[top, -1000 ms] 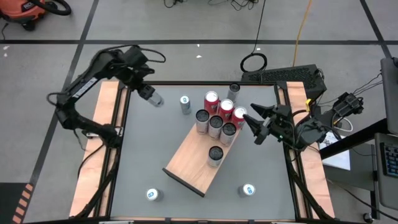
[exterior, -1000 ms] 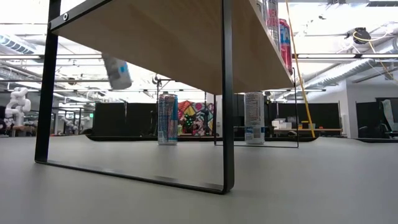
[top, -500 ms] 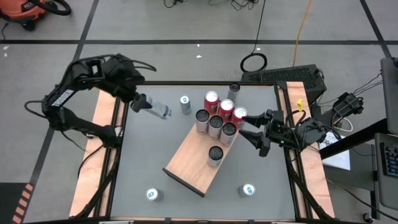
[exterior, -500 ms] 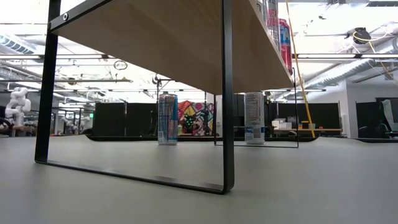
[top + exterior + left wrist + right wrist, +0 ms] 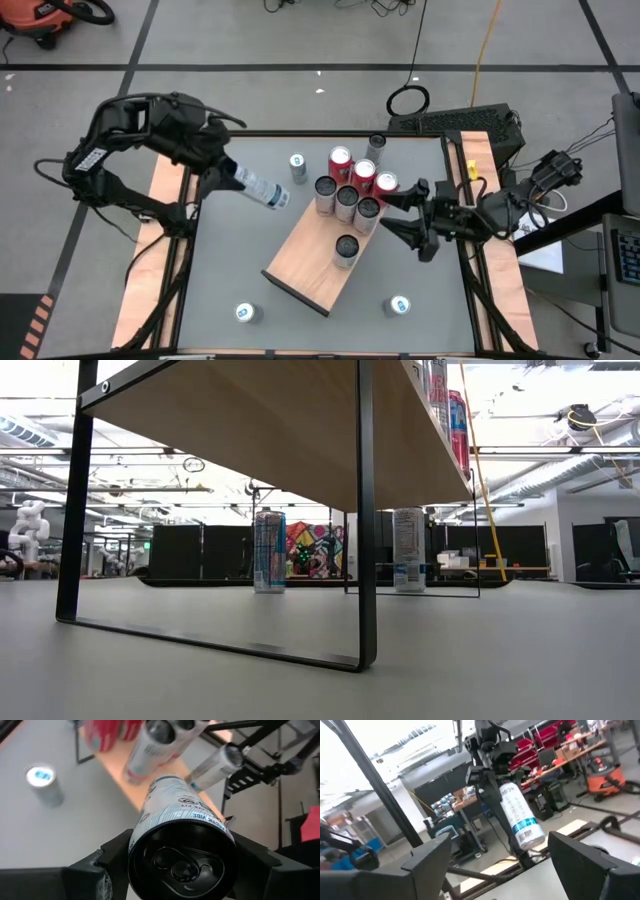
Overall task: Place canned beverage on shelf
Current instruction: Put the white blue soda can on the shelf aligned with the other white blue soda cans
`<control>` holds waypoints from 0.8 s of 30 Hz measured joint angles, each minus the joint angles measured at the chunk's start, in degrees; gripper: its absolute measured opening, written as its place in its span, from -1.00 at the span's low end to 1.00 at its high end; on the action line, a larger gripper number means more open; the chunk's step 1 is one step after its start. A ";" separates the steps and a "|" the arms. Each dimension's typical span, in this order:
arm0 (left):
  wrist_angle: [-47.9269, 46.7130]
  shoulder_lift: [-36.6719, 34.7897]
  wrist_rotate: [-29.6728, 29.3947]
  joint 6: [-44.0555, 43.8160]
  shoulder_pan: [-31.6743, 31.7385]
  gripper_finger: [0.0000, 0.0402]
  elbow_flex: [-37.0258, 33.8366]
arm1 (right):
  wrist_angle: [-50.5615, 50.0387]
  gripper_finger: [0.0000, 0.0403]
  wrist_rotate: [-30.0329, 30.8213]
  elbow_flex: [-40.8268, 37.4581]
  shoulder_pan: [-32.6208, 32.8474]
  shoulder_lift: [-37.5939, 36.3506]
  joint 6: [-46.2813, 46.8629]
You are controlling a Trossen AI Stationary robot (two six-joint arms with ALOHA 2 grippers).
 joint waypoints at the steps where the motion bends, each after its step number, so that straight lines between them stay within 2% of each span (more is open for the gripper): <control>1: 0.91 0.02 0.07 0.01 -0.20 0.25 0.00 | -0.42 0.52 0.19 1.64 -0.18 1.20 -1.08; 8: 8.75 -0.09 0.57 0.01 -1.45 0.25 0.00 | -6.76 0.52 4.57 17.38 -1.89 11.39 -8.41; 14: 18.11 -1.83 2.91 -0.07 -2.75 0.25 0.00 | -15.52 0.52 4.77 30.53 -3.36 19.95 -9.26; 24: 40.03 -5.75 4.27 0.68 -3.29 0.25 0.00 | -15.22 0.52 6.20 45.32 -4.96 29.06 -10.58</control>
